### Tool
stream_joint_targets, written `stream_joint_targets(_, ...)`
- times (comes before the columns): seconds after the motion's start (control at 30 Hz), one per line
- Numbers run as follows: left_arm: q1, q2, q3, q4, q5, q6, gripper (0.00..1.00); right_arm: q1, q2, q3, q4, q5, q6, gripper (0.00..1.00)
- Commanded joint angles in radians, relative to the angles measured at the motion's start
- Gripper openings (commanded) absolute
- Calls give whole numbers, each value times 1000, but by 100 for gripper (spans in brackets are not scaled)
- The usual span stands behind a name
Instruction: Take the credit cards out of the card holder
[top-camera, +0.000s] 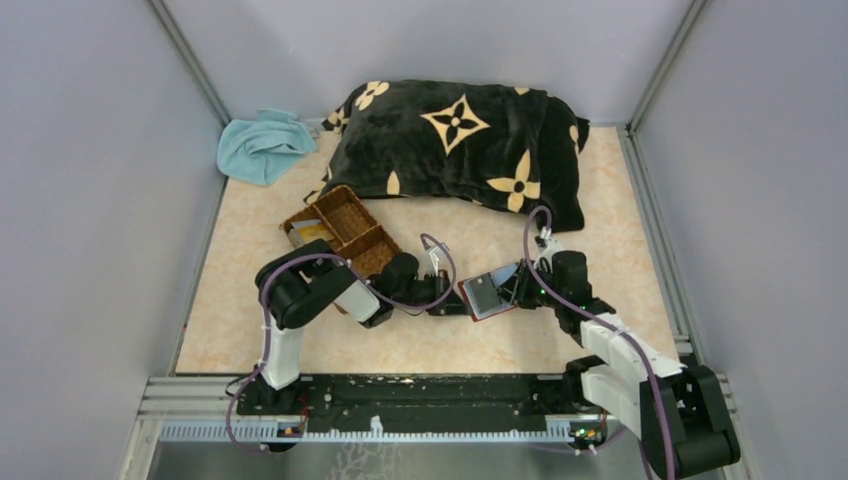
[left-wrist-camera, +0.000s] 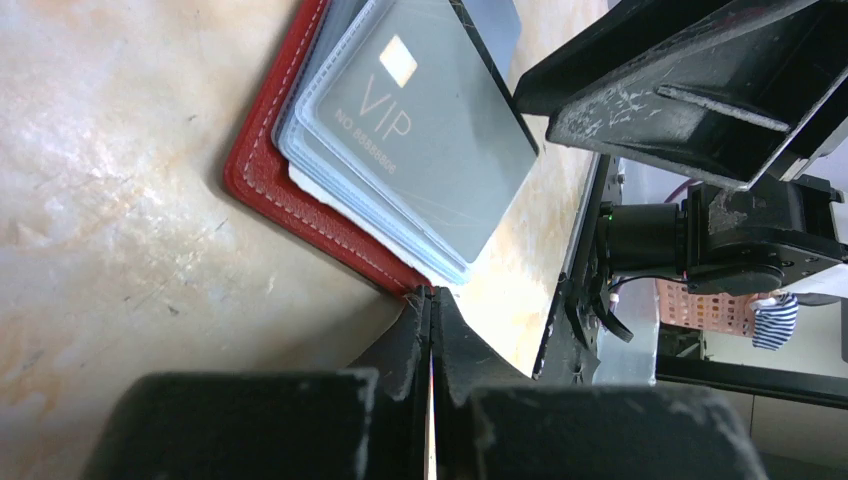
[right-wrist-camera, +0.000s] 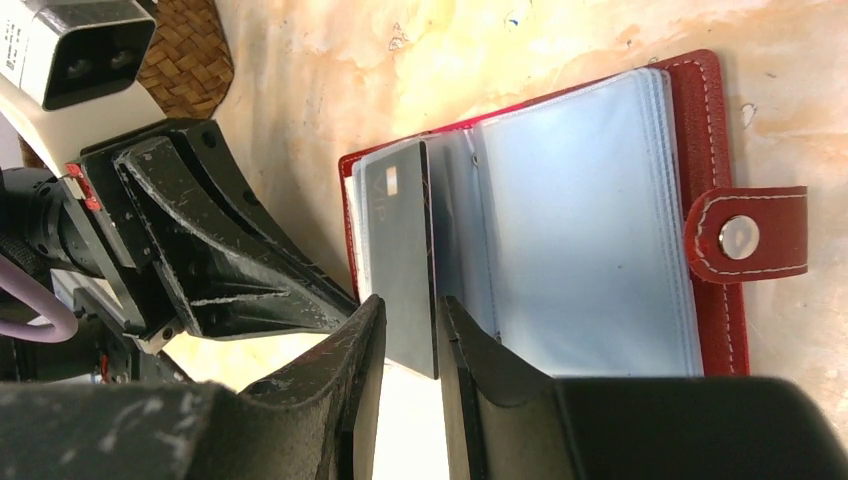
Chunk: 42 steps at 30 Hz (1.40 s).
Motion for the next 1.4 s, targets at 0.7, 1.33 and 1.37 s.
stream_joint_targets(0.7,33,-162,-109,-194,-15,64,0,43,75,-19,131,22,61,26)
stream_joint_targets(1.33,50,-345,-123,-351,-47,114,0,57,40,73,-23,209,80,23)
stream_joint_targets(1.37,50,-354,-125,-357,-48,116,0,45,59,79,-25,222,80,21)
